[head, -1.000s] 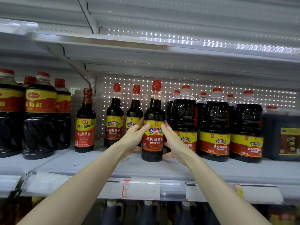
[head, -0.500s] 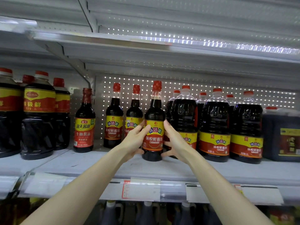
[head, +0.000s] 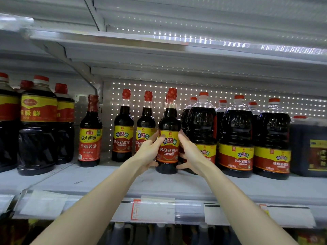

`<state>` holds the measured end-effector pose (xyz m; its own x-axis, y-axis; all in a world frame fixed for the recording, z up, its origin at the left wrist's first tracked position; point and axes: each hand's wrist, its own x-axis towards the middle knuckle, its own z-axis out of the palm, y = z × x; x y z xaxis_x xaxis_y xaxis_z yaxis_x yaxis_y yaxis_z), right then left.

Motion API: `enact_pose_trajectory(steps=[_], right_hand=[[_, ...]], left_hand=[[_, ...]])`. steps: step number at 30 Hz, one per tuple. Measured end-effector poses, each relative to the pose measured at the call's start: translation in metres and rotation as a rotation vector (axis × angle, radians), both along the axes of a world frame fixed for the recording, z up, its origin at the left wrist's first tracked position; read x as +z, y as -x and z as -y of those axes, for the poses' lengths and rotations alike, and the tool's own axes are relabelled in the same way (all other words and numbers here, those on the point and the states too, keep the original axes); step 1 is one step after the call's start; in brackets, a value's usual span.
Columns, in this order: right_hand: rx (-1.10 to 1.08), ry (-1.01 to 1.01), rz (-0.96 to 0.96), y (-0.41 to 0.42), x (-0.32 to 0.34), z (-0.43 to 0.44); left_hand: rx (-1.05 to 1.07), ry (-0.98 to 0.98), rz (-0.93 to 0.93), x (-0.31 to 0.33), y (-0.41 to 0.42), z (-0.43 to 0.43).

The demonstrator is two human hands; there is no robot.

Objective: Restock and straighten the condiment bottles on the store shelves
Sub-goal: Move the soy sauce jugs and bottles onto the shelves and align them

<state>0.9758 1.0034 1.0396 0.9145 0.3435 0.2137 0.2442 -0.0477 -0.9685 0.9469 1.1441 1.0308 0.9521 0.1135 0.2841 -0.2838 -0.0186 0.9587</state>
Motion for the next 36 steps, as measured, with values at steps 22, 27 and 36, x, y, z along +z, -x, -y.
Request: enact_pose_trajectory(steps=[22, 27, 36], right_hand=[[-0.021, 0.010, -0.035, -0.021, -0.002, -0.003], [-0.020, 0.004, -0.041, -0.025, -0.002, -0.004], [-0.027, 0.000, -0.048, -0.029, -0.002, -0.007]], left_hand=[[0.035, 0.025, -0.035, 0.000, -0.019, -0.001], [0.021, 0.021, -0.053, -0.001, -0.021, 0.000], [-0.005, 0.028, -0.069, -0.003, -0.027, -0.003]])
